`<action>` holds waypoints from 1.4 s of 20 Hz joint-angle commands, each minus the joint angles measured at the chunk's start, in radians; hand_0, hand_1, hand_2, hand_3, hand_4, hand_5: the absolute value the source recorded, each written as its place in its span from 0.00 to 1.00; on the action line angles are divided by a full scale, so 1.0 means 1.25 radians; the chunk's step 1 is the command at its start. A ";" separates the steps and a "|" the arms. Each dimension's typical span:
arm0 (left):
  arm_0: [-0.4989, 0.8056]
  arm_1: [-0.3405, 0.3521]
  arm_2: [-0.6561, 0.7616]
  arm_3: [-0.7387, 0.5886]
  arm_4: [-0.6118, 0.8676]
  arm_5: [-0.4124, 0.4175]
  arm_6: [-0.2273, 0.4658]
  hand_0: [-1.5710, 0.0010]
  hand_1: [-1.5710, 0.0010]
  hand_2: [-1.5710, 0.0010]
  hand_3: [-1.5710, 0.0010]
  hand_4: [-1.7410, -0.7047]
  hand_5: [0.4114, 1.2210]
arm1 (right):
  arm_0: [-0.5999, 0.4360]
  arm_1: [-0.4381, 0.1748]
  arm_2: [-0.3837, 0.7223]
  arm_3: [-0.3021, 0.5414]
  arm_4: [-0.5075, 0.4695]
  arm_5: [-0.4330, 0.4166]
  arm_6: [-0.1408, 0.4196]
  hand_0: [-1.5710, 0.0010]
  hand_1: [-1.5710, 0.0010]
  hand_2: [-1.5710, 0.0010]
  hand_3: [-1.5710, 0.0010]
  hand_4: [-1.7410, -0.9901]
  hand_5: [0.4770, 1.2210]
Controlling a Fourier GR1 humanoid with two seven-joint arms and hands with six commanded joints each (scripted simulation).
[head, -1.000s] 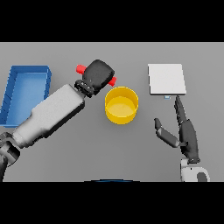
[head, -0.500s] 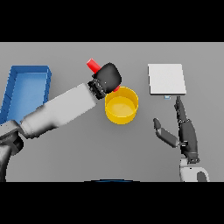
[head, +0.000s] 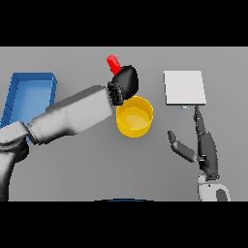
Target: Pick up the red beaker and tilt it to pour out 1 green nut into yellow bowl. Pick up the yellow bowl and place it on the metallic measuring scale.
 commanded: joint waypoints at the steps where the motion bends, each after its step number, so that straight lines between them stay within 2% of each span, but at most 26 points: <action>1: -0.001 0.002 -0.016 -0.004 -0.007 0.000 -0.004 0.00 0.00 0.00 0.00 0.01 1.00 | 0.000 -0.001 -0.002 0.005 -0.002 0.000 -0.007 1.00 1.00 1.00 1.00 0.70 0.15; 2: -0.010 -0.007 -0.031 0.004 -0.016 0.006 -0.006 0.00 0.00 0.00 0.00 0.01 1.00 | -0.003 0.000 0.001 0.001 0.004 -0.002 0.000 1.00 1.00 1.00 1.00 0.71 0.15; 4: -0.029 -0.003 -0.057 0.007 -0.026 0.017 -0.029 0.00 0.00 0.00 0.00 0.01 1.00 | -0.002 0.000 0.003 0.005 0.006 -0.003 -0.021 1.00 1.00 1.00 1.00 0.71 0.15; 6: -0.055 -0.003 -0.075 0.018 -0.032 0.022 -0.046 0.00 0.00 0.00 0.00 0.01 1.00 | 0.002 0.001 0.008 0.008 0.018 -0.008 -0.020 1.00 1.00 1.00 1.00 0.71 0.16; 8: -0.088 0.004 -0.074 0.027 -0.021 0.016 -0.060 0.00 0.00 0.00 0.00 0.01 1.00 | 0.003 -0.004 0.004 0.001 0.018 -0.008 -0.015 1.00 1.00 1.00 1.00 0.71 0.15; 10: -0.129 0.023 -0.050 0.038 0.001 0.031 -0.072 0.00 0.00 0.00 0.00 0.01 1.00 | 0.013 -0.001 0.009 -0.003 0.017 -0.006 -0.029 1.00 1.00 1.00 1.00 0.71 0.15; 11: -0.150 0.034 -0.037 0.043 0.011 0.038 -0.071 0.00 0.00 0.00 0.05 0.01 1.00 | 0.009 -0.002 0.008 -0.012 0.017 -0.008 -0.030 1.00 1.00 1.00 1.00 0.72 0.15; 12: -0.170 0.046 -0.025 0.059 0.020 0.048 -0.072 0.00 0.00 0.11 0.04 0.06 1.00 | -0.001 0.005 0.011 -0.001 0.021 -0.011 -0.018 1.00 1.00 1.00 1.00 0.72 0.15; 14: -0.221 0.069 0.015 0.090 0.052 0.066 -0.075 0.00 0.00 0.07 0.34 0.04 1.00 | -0.013 0.001 0.000 0.008 0.006 -0.006 -0.017 1.00 1.00 1.00 1.00 0.74 0.16; 15: -0.240 0.087 0.031 0.103 0.069 0.075 -0.087 0.00 0.00 0.06 0.27 0.04 1.00 | -0.006 0.006 0.007 0.005 0.003 -0.001 -0.022 1.00 1.00 1.00 1.00 0.74 0.16; 19: -0.284 0.115 0.143 0.217 0.175 0.079 -0.022 0.00 0.00 0.02 0.11 0.02 1.00 | -0.024 -0.002 -0.012 0.015 -0.038 0.019 -0.029 1.00 1.00 1.00 1.00 0.73 0.16; 21: -0.265 0.150 0.236 0.264 0.269 0.106 0.036 0.00 0.00 0.01 0.12 0.01 1.00 | -0.026 0.001 -0.012 0.025 -0.039 0.018 -0.029 1.00 1.00 1.00 1.00 0.72 0.16; 22: -0.254 0.164 0.278 0.286 0.316 0.110 0.082 0.00 0.00 0.01 0.13 0.01 1.00 | -0.023 -0.001 -0.011 0.023 -0.040 0.021 -0.035 1.00 1.00 1.00 1.00 0.71 0.16; 23: -0.236 0.182 0.320 0.298 0.366 0.129 0.099 0.00 0.00 0.01 0.13 0.01 1.00 | -0.023 -0.004 -0.012 0.029 -0.044 0.027 -0.042 1.00 1.00 1.00 1.00 0.69 0.15; 26: -0.162 0.250 0.420 0.296 0.504 0.198 0.106 0.00 0.00 0.00 0.11 0.00 1.00 | -0.018 -0.005 -0.006 0.017 -0.040 0.027 -0.056 1.00 1.00 1.00 1.00 0.69 0.15; 28: -0.104 0.299 0.470 0.261 0.583 0.240 0.109 0.00 0.00 0.00 0.09 0.00 1.00 | -0.024 -0.010 -0.010 0.036 -0.039 0.028 -0.059 1.00 1.00 1.00 1.00 0.69 0.15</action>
